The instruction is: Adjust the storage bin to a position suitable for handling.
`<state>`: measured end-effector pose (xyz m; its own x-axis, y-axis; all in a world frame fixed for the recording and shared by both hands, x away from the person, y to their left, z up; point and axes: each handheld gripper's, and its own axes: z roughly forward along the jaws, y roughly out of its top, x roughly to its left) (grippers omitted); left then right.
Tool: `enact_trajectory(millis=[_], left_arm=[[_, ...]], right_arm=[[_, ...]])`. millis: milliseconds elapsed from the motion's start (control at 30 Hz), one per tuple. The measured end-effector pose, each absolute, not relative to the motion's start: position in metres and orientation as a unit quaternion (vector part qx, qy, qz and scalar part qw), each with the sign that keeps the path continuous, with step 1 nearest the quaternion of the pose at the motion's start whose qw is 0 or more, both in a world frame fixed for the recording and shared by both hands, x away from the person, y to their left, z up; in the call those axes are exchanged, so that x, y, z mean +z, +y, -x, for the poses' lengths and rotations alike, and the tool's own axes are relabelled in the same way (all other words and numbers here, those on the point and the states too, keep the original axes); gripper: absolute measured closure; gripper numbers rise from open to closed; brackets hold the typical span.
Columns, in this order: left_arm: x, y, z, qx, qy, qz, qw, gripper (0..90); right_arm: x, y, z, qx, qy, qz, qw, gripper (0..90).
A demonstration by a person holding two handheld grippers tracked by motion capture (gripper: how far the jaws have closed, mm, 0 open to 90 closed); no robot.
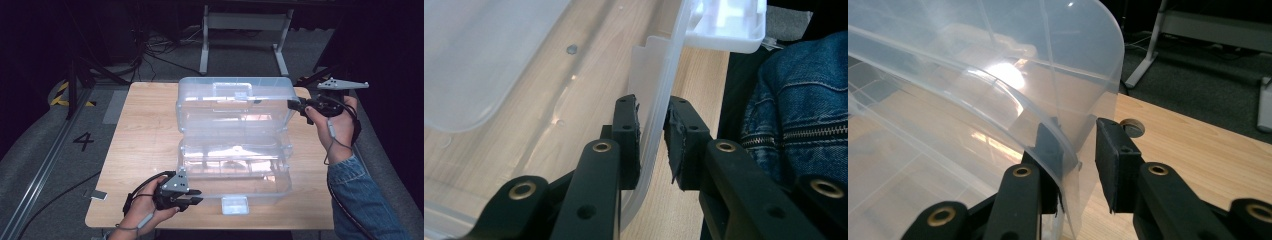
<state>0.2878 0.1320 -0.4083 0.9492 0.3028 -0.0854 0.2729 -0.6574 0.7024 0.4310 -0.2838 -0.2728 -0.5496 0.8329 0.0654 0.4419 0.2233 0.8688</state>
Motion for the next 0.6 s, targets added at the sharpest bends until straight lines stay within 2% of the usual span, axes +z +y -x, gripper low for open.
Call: enact_trajectory(millis=[367,600], left_arm=[[-0.409,0.131,-0.288,0.020,0.156,-0.913,0.377,77.5],[-0.410,0.129,-0.290,0.022,0.151,-0.914,0.377,77.7]], right_arm=[[-0.272,-0.282,-0.464,0.448,0.750,-0.453,0.179,73.8],[-0.275,-0.287,-0.487,0.453,0.738,-0.479,0.140,78.4]])
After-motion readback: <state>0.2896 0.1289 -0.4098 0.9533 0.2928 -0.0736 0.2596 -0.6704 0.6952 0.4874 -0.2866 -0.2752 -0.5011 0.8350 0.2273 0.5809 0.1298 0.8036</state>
